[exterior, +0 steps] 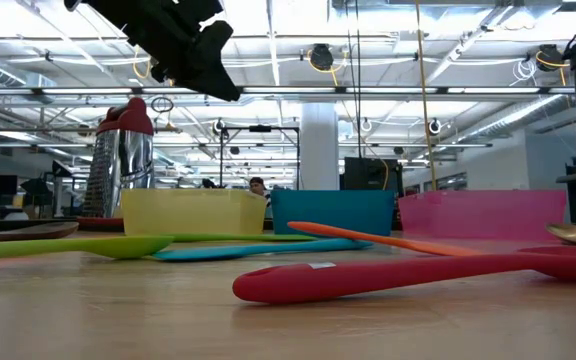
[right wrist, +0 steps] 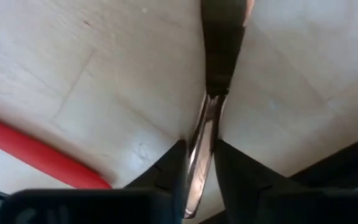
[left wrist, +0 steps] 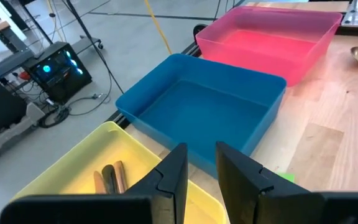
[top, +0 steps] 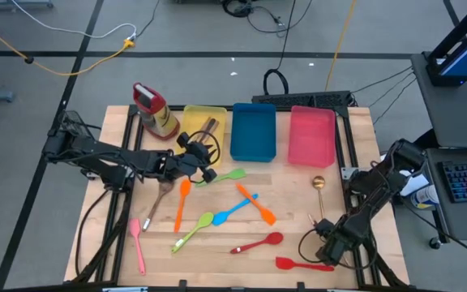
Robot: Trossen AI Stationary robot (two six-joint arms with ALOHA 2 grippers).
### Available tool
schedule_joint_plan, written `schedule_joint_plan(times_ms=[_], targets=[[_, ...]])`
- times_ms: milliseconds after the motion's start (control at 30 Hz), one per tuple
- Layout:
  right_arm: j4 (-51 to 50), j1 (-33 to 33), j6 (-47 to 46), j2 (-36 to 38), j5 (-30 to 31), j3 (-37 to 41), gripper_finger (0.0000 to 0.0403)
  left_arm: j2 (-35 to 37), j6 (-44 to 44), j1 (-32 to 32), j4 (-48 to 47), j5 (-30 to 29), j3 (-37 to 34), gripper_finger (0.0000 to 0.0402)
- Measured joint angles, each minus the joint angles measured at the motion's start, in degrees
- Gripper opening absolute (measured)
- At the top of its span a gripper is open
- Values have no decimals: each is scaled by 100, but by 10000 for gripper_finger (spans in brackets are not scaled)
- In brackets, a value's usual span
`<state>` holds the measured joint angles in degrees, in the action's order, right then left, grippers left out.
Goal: Pick & Place Kitchen Items
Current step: Put the bronze knife into the yellow bin
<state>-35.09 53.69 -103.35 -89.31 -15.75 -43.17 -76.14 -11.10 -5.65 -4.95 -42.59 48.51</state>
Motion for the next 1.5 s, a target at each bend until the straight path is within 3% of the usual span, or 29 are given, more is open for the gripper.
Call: schedule_joint_plan(times_ms=[167,333,533,867,1333,1500], targets=[[30,-109,215,-3,33,241,27,0,10,0,-7,80,0,88],[418,-265,496,-18,404,281,33,0,-1,0,-9,418,0,88],[812,-494,918,-23,1337,283,35,-2,9,-17,-7,1037,-2,88],[466,-971,1725,-270,1466,265,33,-2,-104,-87,2,1154,-4,88],[73,-1257,505,-267,1893,255,35,-2,-167,-85,0,1147,-4,88],[29,-1522,498,-273,2629,259,35,-2,-170,-85,0,1145,-4,88]])
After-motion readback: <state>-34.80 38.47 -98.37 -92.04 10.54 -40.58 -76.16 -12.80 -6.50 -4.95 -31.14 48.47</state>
